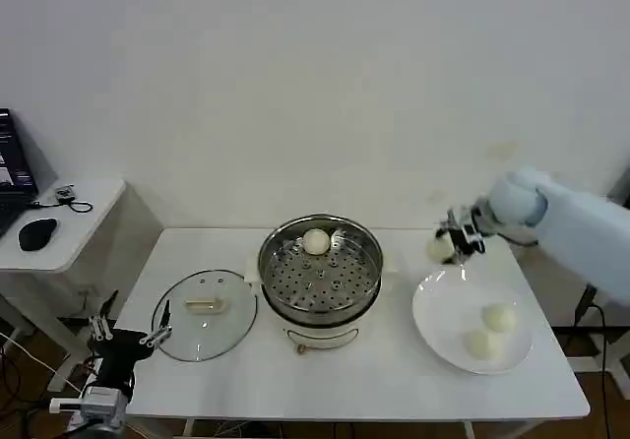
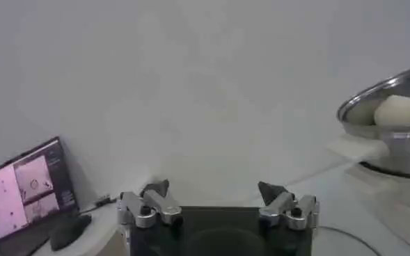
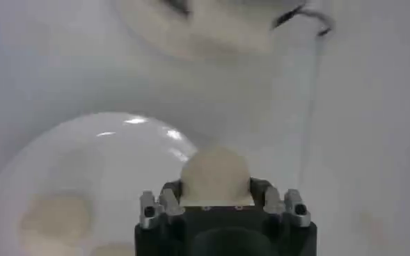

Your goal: Take steamed baozi put them in steamer then cover it.

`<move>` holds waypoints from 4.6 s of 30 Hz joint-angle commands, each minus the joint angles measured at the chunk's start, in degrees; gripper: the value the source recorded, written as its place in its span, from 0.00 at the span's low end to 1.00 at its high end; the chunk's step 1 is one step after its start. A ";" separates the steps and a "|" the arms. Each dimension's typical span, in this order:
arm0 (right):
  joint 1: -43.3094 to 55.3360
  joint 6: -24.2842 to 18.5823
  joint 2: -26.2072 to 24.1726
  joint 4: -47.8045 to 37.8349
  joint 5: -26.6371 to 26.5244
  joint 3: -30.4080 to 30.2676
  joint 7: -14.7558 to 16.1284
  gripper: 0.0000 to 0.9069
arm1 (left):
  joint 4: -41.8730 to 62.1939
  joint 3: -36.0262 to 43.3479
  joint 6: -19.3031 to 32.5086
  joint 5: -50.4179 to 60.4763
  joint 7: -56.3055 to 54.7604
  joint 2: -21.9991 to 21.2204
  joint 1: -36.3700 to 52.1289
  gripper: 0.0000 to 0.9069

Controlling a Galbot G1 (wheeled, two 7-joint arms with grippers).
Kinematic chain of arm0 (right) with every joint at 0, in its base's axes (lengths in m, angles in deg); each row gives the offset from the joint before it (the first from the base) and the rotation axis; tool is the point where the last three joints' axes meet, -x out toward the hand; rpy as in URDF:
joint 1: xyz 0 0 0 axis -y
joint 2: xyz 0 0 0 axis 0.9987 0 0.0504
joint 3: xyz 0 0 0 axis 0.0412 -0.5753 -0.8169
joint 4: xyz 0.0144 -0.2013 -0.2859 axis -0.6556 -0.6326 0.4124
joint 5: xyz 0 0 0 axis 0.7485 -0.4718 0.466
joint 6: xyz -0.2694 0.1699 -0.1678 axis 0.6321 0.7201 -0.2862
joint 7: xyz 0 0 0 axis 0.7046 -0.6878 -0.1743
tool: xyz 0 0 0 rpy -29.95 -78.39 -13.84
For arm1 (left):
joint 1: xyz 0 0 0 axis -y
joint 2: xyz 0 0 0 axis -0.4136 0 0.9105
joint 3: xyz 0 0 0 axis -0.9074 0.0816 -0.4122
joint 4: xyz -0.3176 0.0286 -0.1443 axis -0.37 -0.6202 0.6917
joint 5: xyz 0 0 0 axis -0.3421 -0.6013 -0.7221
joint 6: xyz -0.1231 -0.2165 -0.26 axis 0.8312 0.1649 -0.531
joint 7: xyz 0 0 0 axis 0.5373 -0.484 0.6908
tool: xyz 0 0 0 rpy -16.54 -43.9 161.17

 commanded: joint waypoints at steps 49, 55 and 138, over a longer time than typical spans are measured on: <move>2.32 18.70 41.16 -17.28 -22.41 -14.19 -9.05 1.00 | -0.09 -2.54 0.38 -0.77 0.00 -0.93 0.18 1.00; 5.57 18.30 37.90 -12.13 -23.55 -13.50 -8.46 1.00 | -0.27 -2.51 0.36 -0.76 0.00 -0.86 0.07 1.00; -39.49 -3.74 -10.83 2.17 16.42 23.78 5.25 0.82 | 0.62 -0.80 -0.59 1.11 0.88 0.60 0.09 1.00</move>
